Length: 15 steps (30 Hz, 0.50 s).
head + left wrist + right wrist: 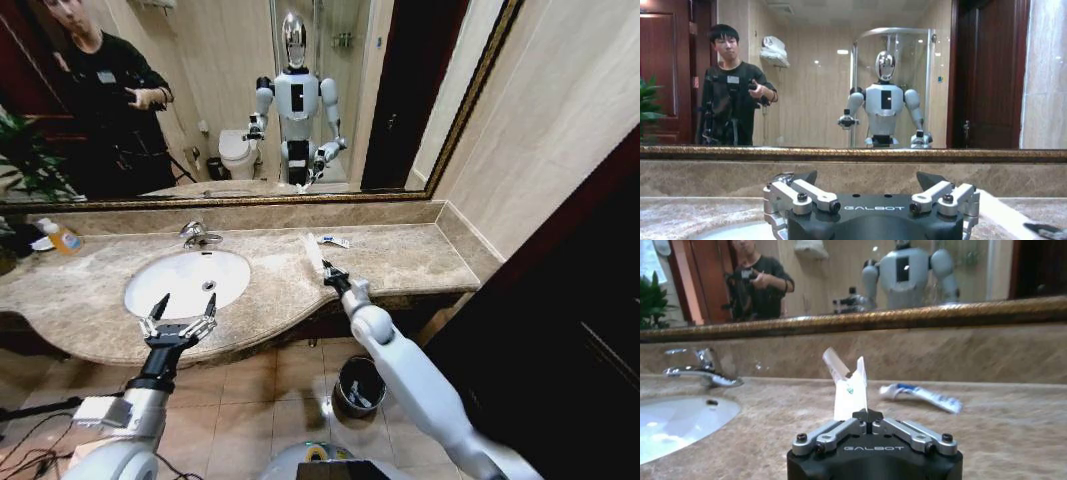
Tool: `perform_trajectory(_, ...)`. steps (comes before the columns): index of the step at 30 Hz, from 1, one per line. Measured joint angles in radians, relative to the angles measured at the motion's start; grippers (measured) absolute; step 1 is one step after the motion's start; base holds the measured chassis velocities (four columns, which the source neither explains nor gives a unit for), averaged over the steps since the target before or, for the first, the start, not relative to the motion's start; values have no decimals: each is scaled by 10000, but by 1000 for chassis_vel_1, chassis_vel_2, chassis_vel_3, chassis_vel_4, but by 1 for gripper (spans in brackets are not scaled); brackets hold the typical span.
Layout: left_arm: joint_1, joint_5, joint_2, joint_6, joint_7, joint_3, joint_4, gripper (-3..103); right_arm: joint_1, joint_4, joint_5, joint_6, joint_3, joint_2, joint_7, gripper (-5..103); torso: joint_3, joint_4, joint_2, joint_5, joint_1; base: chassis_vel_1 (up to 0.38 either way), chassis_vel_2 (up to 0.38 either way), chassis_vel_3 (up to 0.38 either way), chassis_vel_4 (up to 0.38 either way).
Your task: Pick up the trash from the sink and place it in the trash bin.
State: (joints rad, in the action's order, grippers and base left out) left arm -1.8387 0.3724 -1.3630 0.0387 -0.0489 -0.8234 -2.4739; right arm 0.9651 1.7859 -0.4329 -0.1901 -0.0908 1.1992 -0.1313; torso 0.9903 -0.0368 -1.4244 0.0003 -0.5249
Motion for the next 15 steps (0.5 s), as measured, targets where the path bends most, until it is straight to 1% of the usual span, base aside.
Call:
perform_trajectory(3, 0, 0, 0, 0, 1, 0, -1, 100, 321, 297, 19, 42, -257, -161, 32, 0, 0, 0, 0, -1, 0, 0, 0, 0, 0)
perform_trajectory(7, 0, 0, 0, 0, 0, 1, 0, 100, 1202, 1089, 45, 214, -861, -588, 60, 0, 0, 0, 0, -1, 0, 0, 0, 0, 0)
perform_trajectory(8, 0, 0, 0, 0, 0, 1, 0, 100, 1202, 1089, 45, 214, -861, -588, 60, 0, 0, 0, 0, -1, 0, 0, 0, 0, 0)
perform_trajectory(10, 0, 0, 1, 0, 0, 1, 0, 100, 1974, 1613, 155, 408, -1221, -761, 73, 0, 0, 1, 0, 0, 0, 0, 0, 0, 0)
perform_trajectory(11, 0, 0, 1, 0, 0, 1, 0, 100, 1974, 1613, 155, 408, -1221, -761, 73, 0, 0, 1, 0, 0, 0, 0, 0, 0, 0)
perform_trajectory(14, 0, 1, 0, 0, 0, 1, 0, 100, 3168, 2255, 381, 613, -1662, -771, 59, 0, 0, 1, 0, 0, 0, 0, 0, 0, 0)
perform_trajectory(15, 0, 1, 0, 0, 0, 1, 0, 100, 3168, 2255, 381, 613, -1662, -771, 59, 0, 0, 1, 0, 0, 0, 0, 0, 0, 0)
